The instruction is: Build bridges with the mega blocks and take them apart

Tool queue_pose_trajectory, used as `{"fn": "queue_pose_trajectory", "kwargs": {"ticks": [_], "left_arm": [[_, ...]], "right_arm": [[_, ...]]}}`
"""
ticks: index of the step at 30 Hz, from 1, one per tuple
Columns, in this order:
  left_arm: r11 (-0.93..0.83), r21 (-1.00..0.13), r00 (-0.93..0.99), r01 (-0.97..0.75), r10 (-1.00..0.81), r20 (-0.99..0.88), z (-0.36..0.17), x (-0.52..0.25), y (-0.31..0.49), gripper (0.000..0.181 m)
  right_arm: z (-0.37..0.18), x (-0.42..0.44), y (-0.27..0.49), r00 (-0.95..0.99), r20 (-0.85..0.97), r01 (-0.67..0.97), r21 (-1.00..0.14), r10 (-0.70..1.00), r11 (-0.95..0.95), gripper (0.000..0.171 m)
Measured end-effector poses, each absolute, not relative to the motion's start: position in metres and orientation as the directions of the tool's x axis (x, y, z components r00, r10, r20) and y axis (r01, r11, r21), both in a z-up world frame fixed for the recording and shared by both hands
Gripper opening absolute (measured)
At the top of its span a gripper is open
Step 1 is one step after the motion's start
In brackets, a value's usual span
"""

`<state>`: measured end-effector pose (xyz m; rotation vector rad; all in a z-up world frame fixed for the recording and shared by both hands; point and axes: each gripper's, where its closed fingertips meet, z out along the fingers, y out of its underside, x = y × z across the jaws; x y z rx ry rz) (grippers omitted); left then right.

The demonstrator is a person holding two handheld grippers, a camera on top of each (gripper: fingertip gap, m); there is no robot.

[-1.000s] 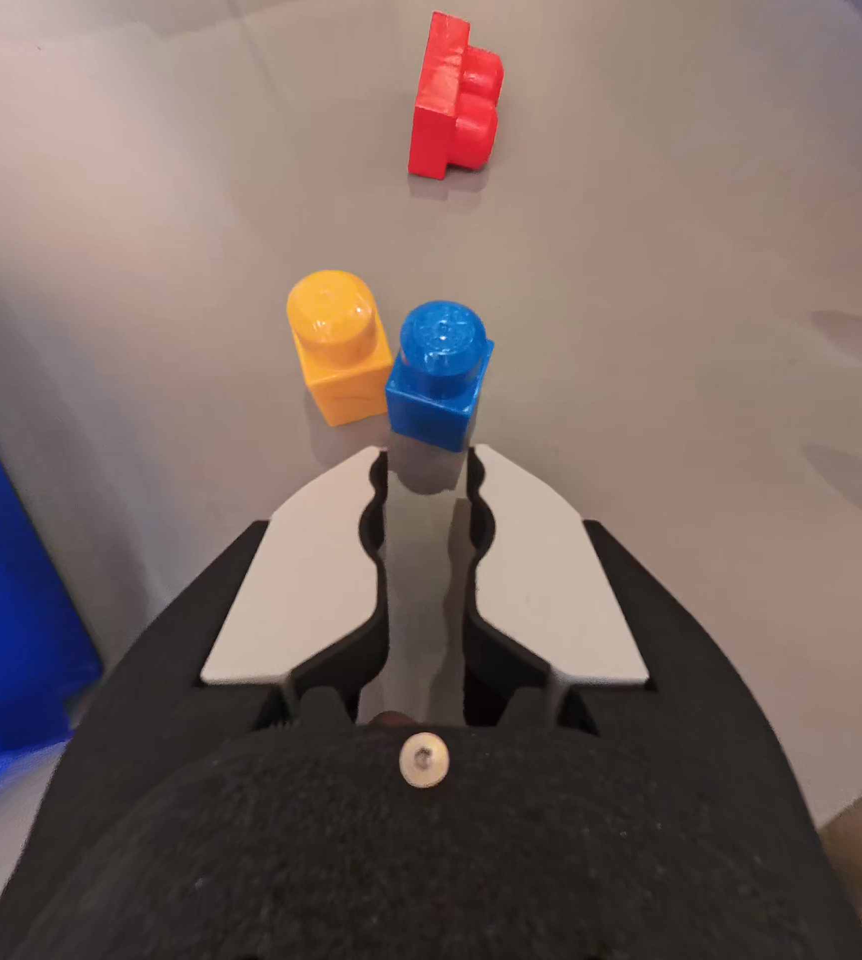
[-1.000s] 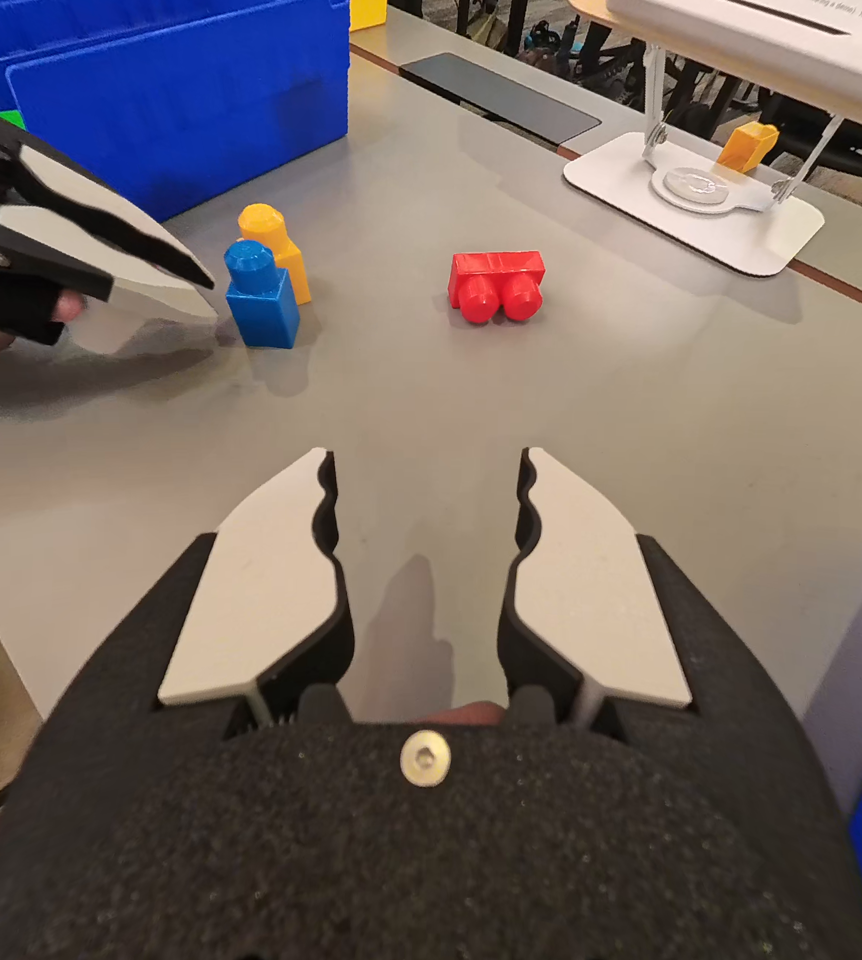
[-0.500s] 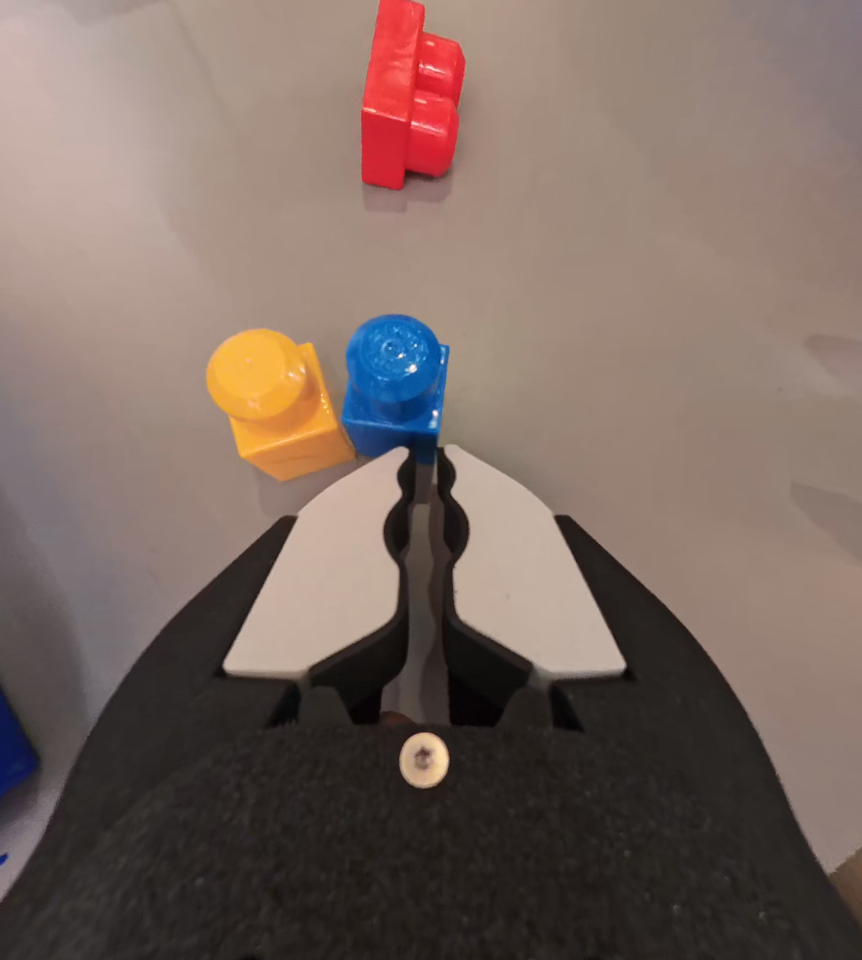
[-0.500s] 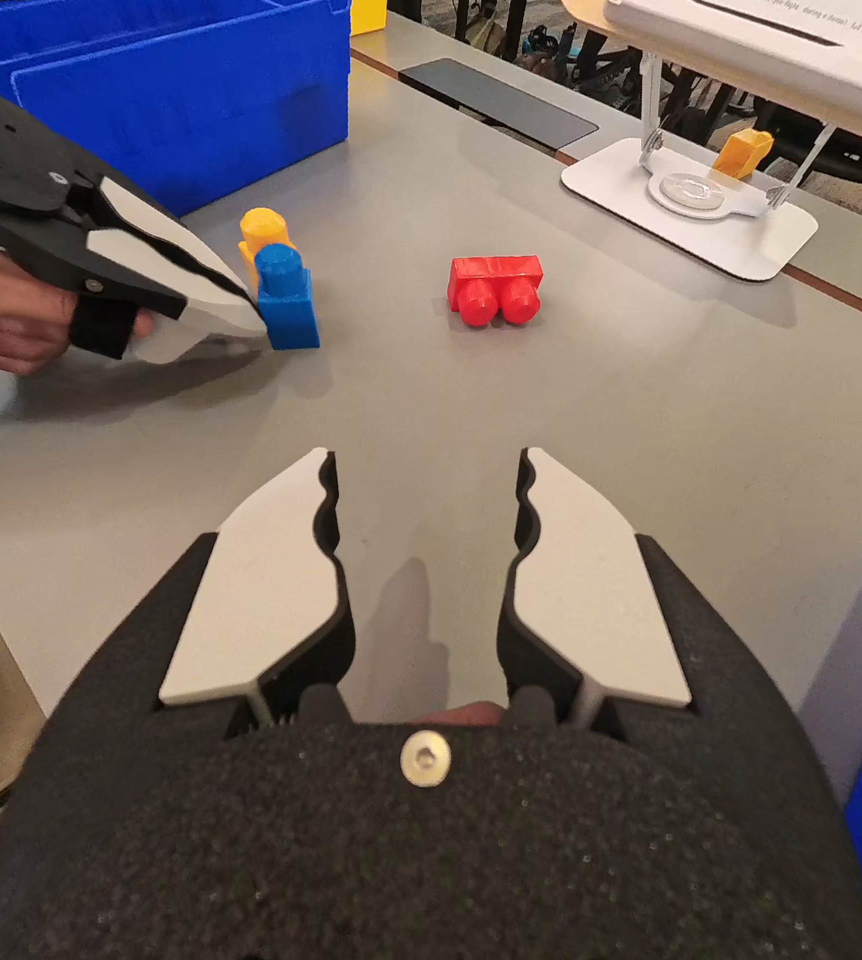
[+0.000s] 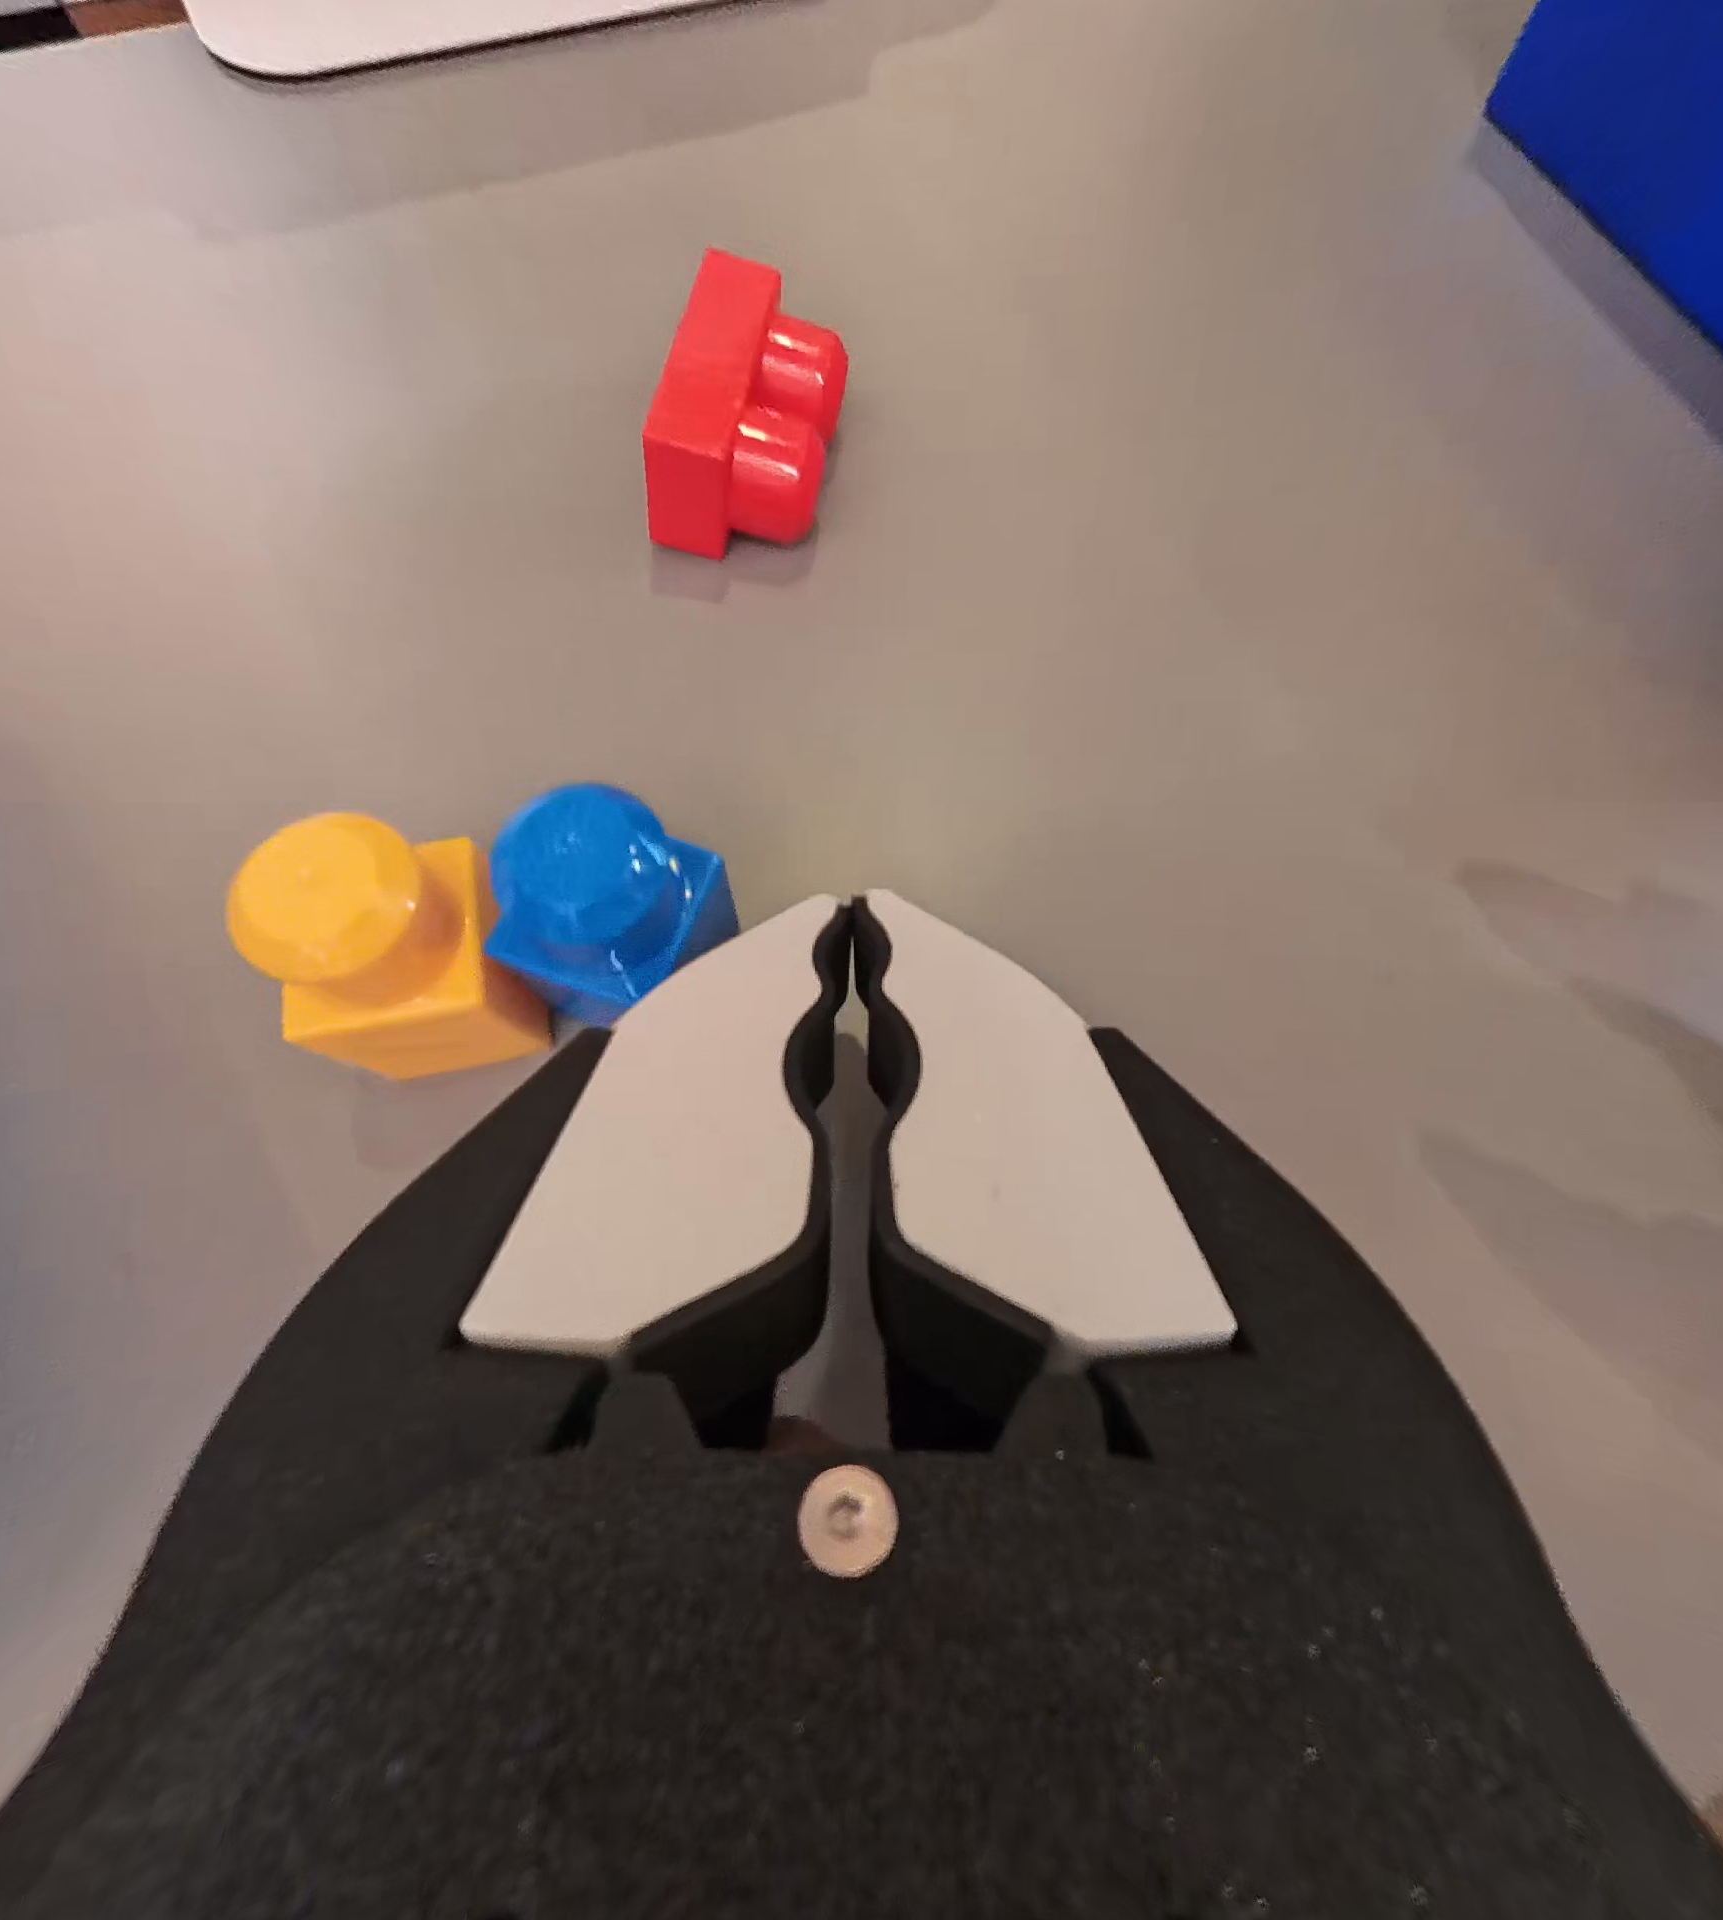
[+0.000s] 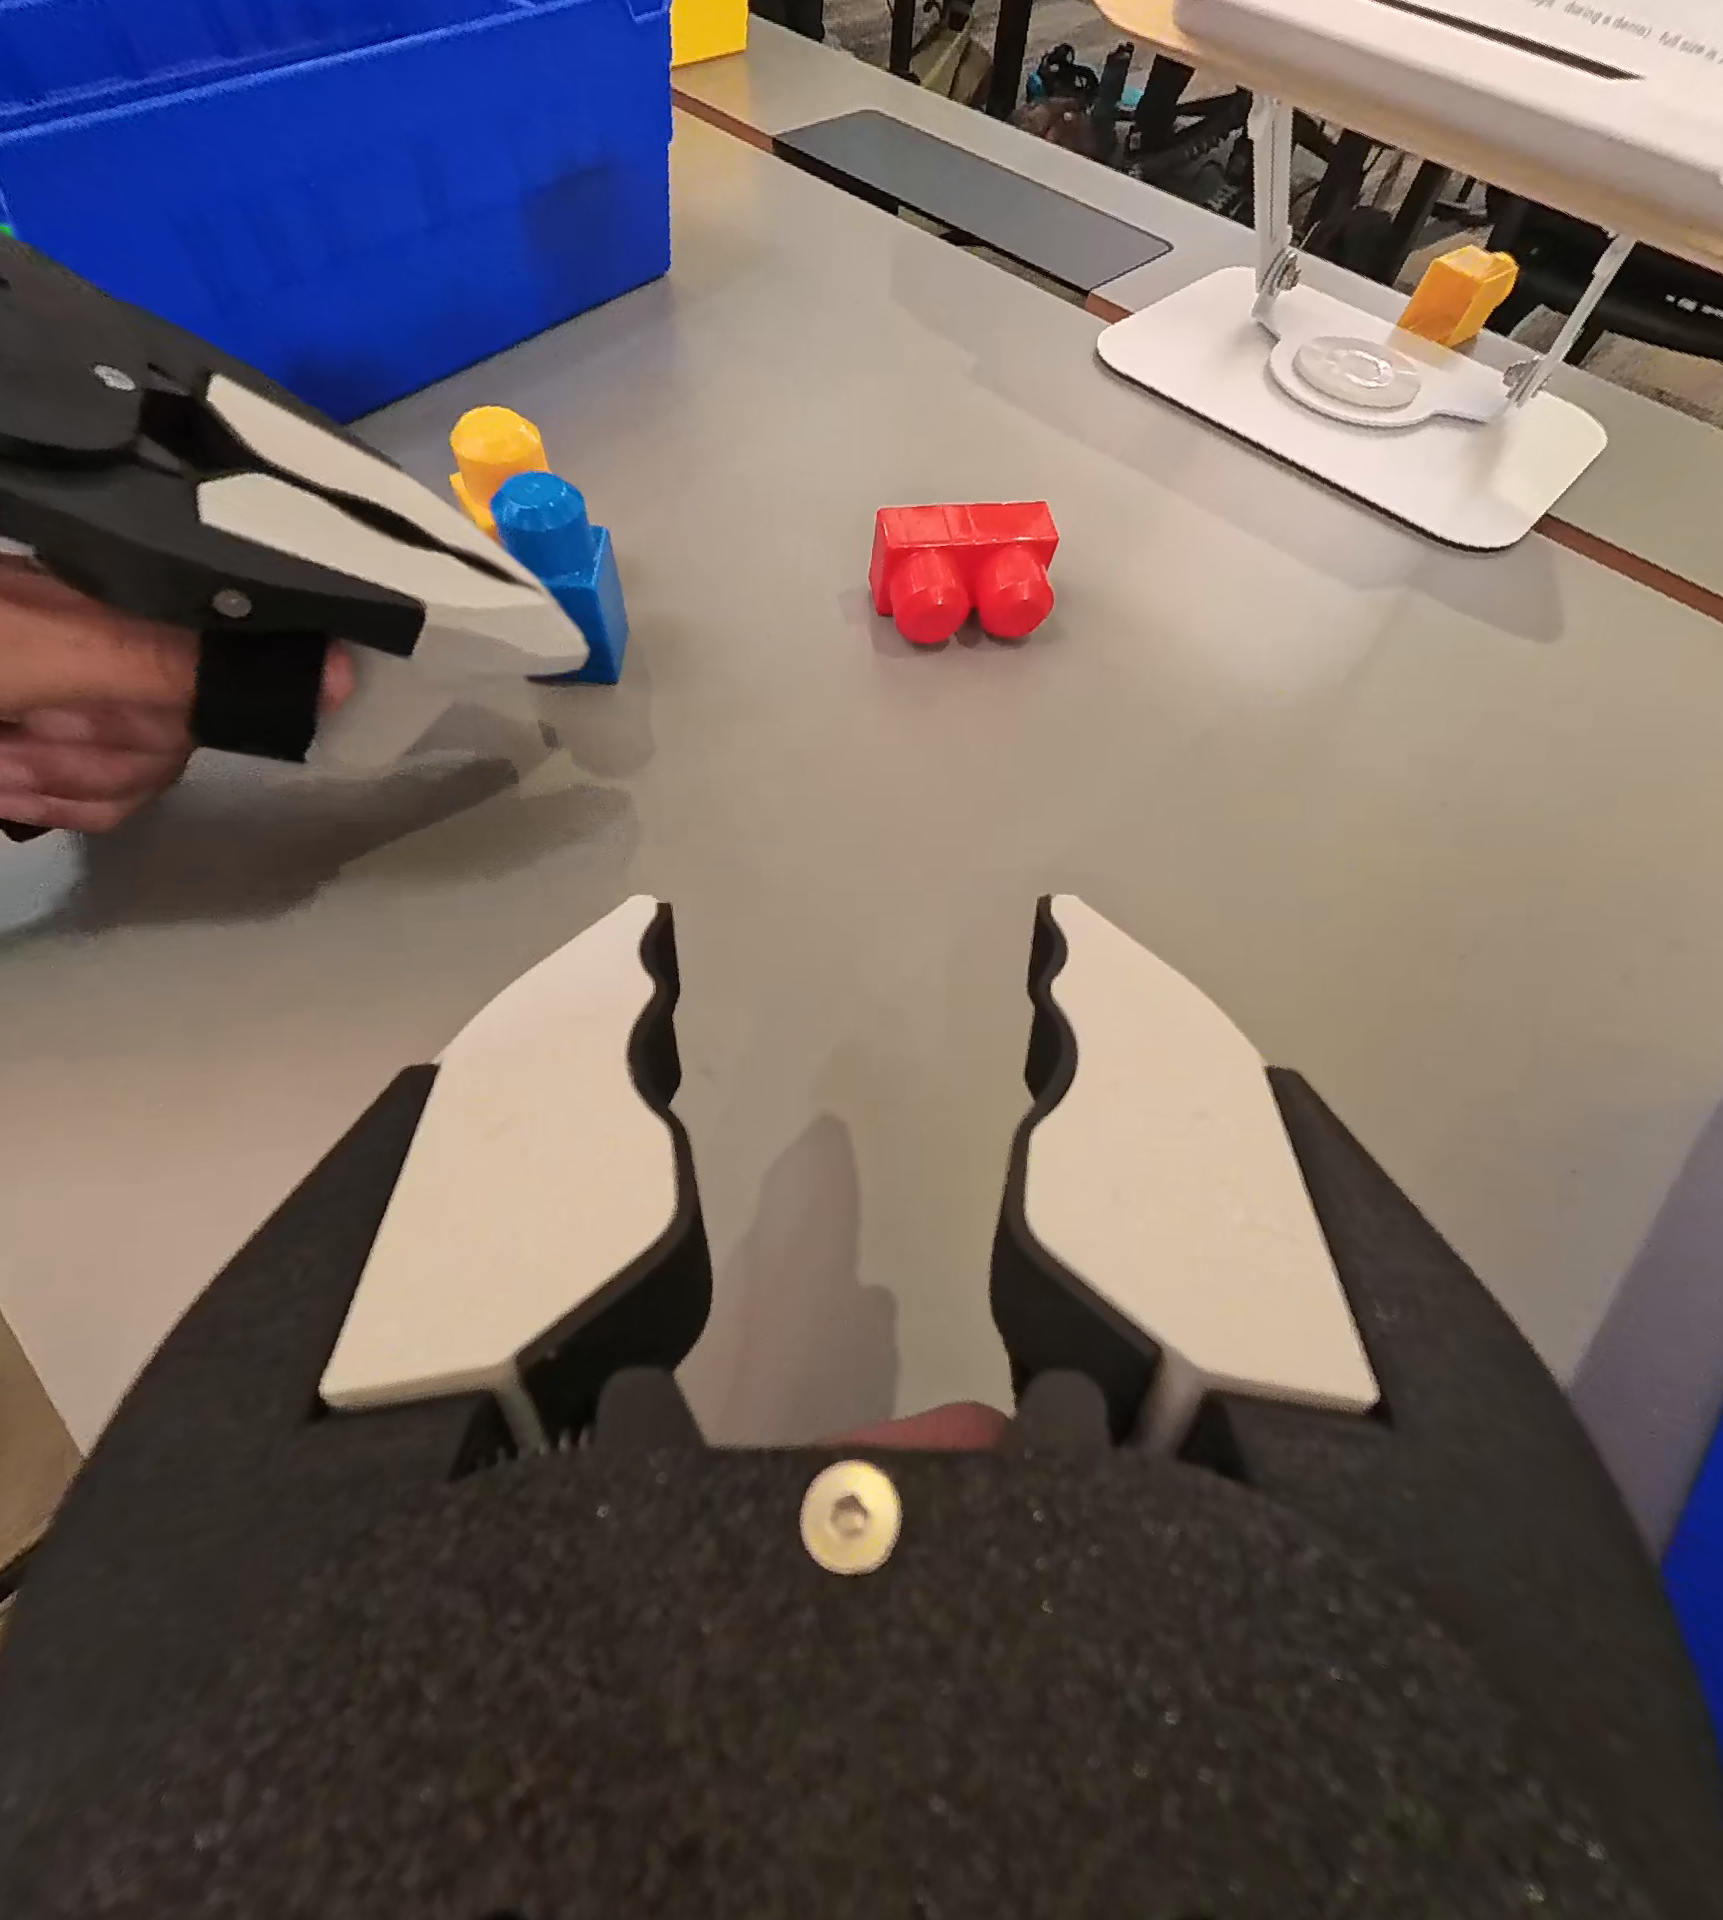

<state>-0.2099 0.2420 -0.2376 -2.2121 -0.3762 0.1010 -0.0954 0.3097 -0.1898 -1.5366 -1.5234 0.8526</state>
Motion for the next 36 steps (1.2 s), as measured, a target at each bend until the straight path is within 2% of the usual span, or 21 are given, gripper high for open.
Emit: {"fn": "queue_pose_trajectory", "kwargs": {"ticks": [6, 19, 23, 26, 30, 36], "left_arm": [[-0.574, -0.764, 0.925, 0.295, 0.372, 0.079, -0.242, -0.219, 0.250, 0.000], [-0.577, -0.767, 0.917, 0.280, 0.398, 0.035, -0.247, -0.224, 0.265, 0.000], [-0.563, -0.785, 0.927, 0.259, 0.373, 0.039, -0.234, -0.216, 0.255, 0.000], [-0.527, -0.823, 0.905, 0.211, 0.423, -0.038, -0.212, -0.235, 0.227, 0.000], [-0.610, -0.769, 0.922, 0.192, 0.380, -0.072, -0.215, -0.258, 0.207, 0.000], [-0.713, -0.682, 0.950, 0.163, 0.301, -0.087, -0.243, -0.248, 0.208, 0.000]], "right_arm": [[-0.190, -0.095, 0.312, 0.053, 0.064, 0.460, -0.887, 0.997, 0.032, 0.065], [-0.191, -0.093, 0.316, 0.060, 0.053, 0.460, -0.887, 0.997, 0.019, 0.064], [-0.192, -0.092, 0.318, 0.062, 0.049, 0.462, -0.887, 0.997, 0.015, 0.064], [-0.192, -0.091, 0.320, 0.066, 0.047, 0.460, -0.888, 0.997, 0.011, 0.064], [-0.193, -0.090, 0.322, 0.066, 0.033, 0.459, -0.889, 0.997, -0.001, 0.064], [-0.193, -0.091, 0.318, 0.060, 0.040, 0.463, -0.886, 0.997, 0.007, 0.064]]}}
